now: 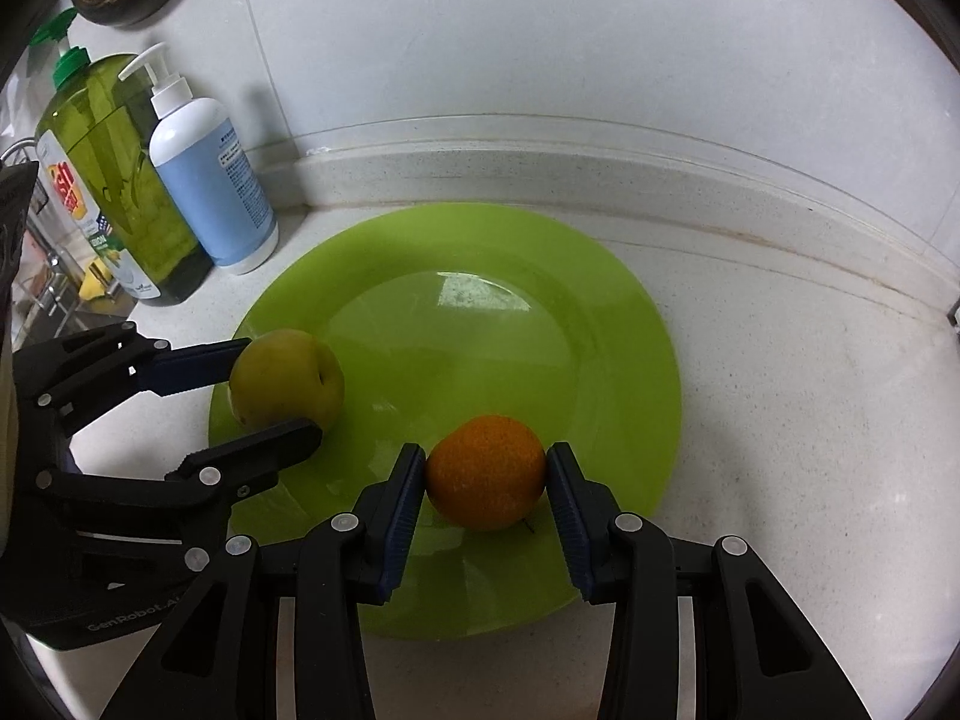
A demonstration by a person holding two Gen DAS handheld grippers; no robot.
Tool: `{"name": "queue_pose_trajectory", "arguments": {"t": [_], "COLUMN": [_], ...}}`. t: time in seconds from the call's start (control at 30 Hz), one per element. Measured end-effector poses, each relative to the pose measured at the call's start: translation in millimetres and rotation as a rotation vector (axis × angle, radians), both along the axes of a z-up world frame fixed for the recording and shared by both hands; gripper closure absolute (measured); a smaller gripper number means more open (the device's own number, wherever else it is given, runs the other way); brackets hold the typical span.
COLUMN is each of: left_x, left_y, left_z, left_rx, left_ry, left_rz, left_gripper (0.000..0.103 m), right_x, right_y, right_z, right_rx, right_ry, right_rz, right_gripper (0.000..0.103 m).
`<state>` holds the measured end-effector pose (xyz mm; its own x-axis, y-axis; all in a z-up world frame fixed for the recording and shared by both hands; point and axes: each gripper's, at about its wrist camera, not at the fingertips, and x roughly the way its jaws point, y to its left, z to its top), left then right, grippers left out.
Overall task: Organize fruits
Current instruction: 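Carry the pear onto the green plate with the left tool while the right tool places the orange beside it, then grasp a small green tomato with the left tool while the right tool grasps a small green fruit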
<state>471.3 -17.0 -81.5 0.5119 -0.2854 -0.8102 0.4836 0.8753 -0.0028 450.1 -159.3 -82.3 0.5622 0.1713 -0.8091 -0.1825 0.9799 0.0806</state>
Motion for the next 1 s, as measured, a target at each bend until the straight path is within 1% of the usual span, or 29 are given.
{"name": "queue_pose_trajectory", "arguments": {"t": [0.13, 0.2, 0.27, 0.33, 0.43, 0.5, 0.57, 0.67, 0.73, 0.83, 1.0], "left_x": [0, -2, -6, -13, -27, -40, -55, -78, -92, -114, -147], "left_y": [1, 2, 2, 5, 12, 17, 21, 26, 27, 28, 27], "left_z": [0, 4, 10, 18, 33, 45, 58, 74, 82, 91, 96], "left_rx": [-0.005, -0.007, -0.005, -0.005, -0.023, -0.046, -0.065, -0.086, -0.092, -0.103, -0.116], "left_ry": [0.001, -0.017, -0.035, -0.061, -0.09, -0.118, -0.158, -0.21, -0.236, -0.26, -0.264], "left_rz": [0.002, 0.006, 0.005, 0.013, 0.029, 0.037, 0.045, 0.052, 0.059, 0.072, 0.1], "left_gripper": [0.053, 0.053, 0.044, 0.041, 0.036, 0.032, 0.024, 0.019, 0.018, 0.016, 0.016], "right_x": [-1, -1, -4, -12, -26, -40, -57, -85, -102, -127, -161], "right_y": [-1, -2, -3, -7, -9, -10, -9, -7, -7, -9, -13], "right_z": [0, 1, 5, 12, 24, 35, 47, 63, 72, 84, 97], "right_rx": [0.006, 0.013, 0.028, 0.038, 0.051, 0.055, 0.051, 0.041, 0.035, 0.019, 0.0], "right_ry": [0.0, -0.001, -0.008, -0.031, -0.067, -0.103, -0.144, -0.203, -0.235, -0.281, -0.335], "right_rz": [-0.004, -0.004, -0.013, -0.033, -0.057, -0.078, -0.09, -0.11, -0.129, -0.145, -0.144], "right_gripper": [0.06, 0.06, 0.057, 0.05, 0.05, 0.05, 0.05, 0.05, 0.044, 0.042, 0.039]}}
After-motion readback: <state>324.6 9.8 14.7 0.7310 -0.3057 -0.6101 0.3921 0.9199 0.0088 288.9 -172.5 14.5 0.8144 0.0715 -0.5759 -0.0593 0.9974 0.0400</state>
